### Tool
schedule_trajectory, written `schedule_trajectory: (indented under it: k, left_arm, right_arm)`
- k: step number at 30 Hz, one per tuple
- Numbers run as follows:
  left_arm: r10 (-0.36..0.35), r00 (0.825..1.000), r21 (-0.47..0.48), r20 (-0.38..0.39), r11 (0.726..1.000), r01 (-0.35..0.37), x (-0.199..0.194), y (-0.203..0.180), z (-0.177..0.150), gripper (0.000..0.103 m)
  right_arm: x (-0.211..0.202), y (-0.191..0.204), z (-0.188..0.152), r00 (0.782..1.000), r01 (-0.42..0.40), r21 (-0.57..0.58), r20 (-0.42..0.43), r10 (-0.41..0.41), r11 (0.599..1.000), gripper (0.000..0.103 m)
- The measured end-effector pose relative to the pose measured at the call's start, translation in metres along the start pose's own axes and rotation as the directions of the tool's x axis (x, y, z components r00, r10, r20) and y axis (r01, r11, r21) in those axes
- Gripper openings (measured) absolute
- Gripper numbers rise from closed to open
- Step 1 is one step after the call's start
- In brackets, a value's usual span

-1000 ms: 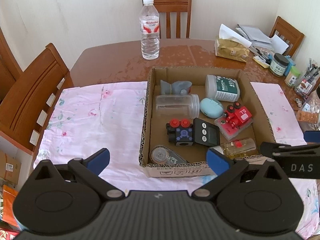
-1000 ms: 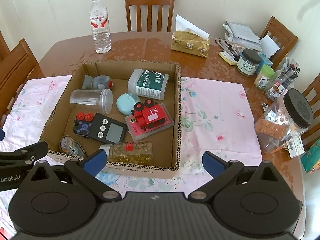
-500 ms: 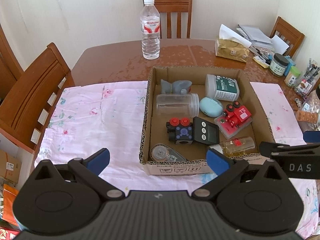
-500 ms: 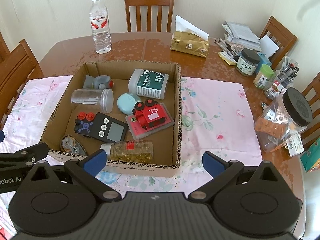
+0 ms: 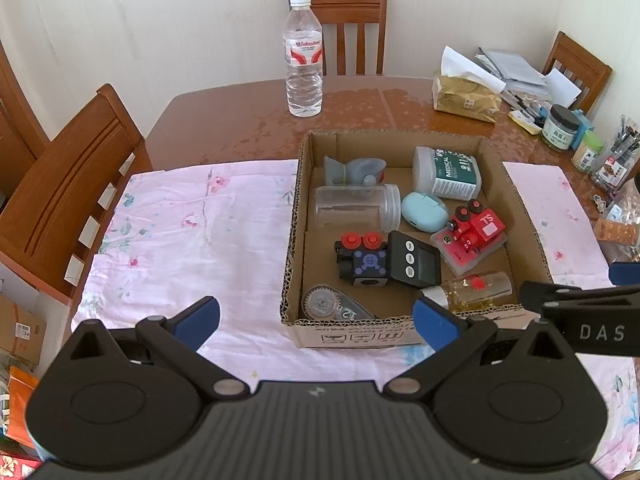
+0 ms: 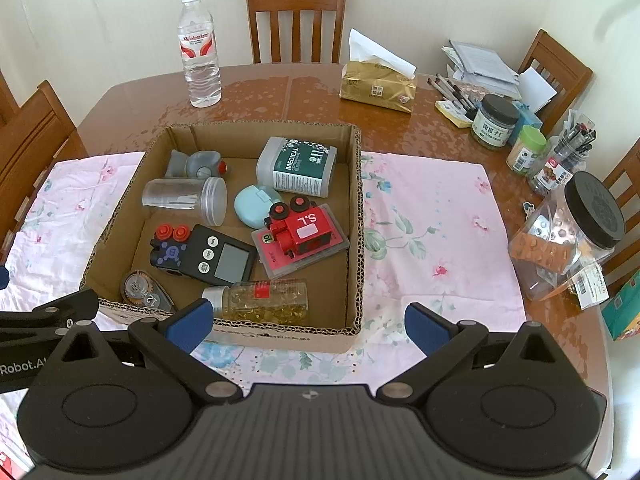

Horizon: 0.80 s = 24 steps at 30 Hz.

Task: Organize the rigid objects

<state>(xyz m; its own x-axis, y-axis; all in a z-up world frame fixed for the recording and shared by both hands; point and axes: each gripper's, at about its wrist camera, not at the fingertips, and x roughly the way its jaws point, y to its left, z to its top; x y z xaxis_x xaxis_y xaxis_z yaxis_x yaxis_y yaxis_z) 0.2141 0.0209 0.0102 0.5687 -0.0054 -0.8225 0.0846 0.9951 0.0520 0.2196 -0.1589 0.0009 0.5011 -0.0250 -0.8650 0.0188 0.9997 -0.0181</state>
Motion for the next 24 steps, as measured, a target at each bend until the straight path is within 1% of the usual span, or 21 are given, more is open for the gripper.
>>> schedule_trajectory:
  k: [24]
  left_arm:
    - [0.008, 1.000, -0.014, -0.007, 1.000, -0.008, -0.0017, 0.0012, -0.0004, 0.102]
  right_arm:
    - [0.0001, 0.0004, -0.0002, 1.000, -0.002, -0.002, 0.000, 0.002, 1.000, 0.103]
